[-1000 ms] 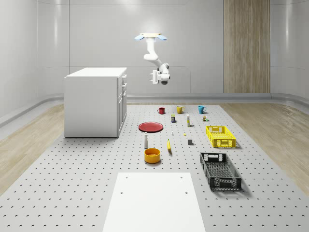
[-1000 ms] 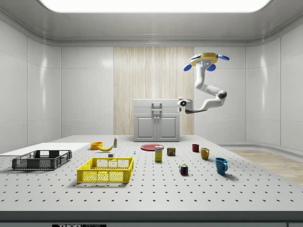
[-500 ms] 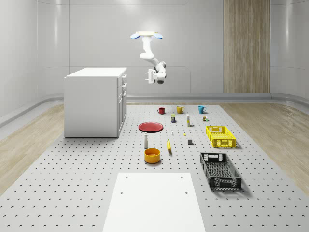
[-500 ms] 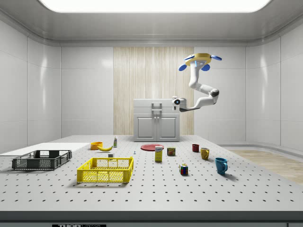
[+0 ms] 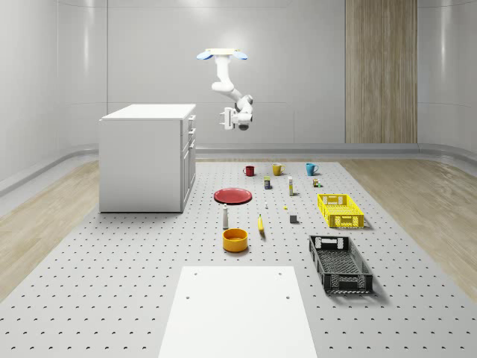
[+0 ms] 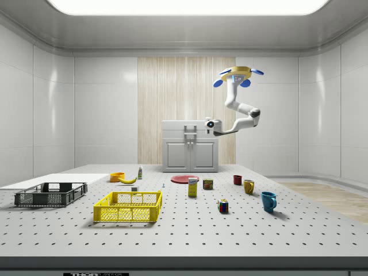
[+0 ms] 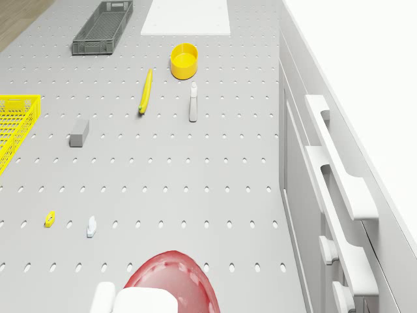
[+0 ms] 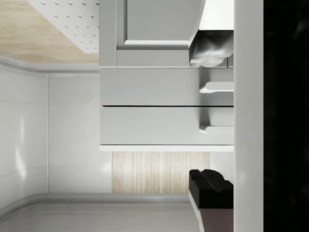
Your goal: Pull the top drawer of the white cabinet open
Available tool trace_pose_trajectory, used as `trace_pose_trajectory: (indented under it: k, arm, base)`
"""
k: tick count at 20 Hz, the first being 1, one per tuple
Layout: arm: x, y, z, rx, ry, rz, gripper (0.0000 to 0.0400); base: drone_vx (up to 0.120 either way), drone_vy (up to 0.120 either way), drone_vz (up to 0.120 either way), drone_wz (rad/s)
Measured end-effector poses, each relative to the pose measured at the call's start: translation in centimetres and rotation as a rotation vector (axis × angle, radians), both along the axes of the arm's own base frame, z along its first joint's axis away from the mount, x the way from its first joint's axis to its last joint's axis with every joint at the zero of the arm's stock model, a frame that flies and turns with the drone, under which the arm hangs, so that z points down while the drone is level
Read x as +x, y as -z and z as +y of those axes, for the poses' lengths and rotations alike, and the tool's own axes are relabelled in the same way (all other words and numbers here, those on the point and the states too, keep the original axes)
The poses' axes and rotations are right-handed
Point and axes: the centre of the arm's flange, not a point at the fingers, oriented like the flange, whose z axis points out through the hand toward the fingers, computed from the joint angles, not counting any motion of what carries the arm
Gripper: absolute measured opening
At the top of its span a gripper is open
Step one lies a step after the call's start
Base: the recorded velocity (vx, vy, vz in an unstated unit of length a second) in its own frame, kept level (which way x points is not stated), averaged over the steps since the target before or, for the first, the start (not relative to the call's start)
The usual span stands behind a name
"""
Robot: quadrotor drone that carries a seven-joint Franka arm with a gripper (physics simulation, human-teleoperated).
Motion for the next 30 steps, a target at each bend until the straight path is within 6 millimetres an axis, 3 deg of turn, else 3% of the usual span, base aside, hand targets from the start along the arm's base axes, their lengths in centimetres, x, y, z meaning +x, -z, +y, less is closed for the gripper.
trace_pose_trajectory:
  k: [10, 17, 30]
  arm:
    - [0.0, 0.0, 3.8, 0.000, 0.000, 0.000, 0.0312]
    - [0.0, 0.0, 5.0, 0.000, 0.000, 0.000, 0.0312]
    - [0.0, 0.0, 5.3, 0.000, 0.000, 0.000, 0.0311]
  base:
    - [0.000, 0.000, 0.000, 0.000]
    - [0.000, 0.000, 0.000, 0.000]
    - [0.117, 0.000, 0.000, 0.000]
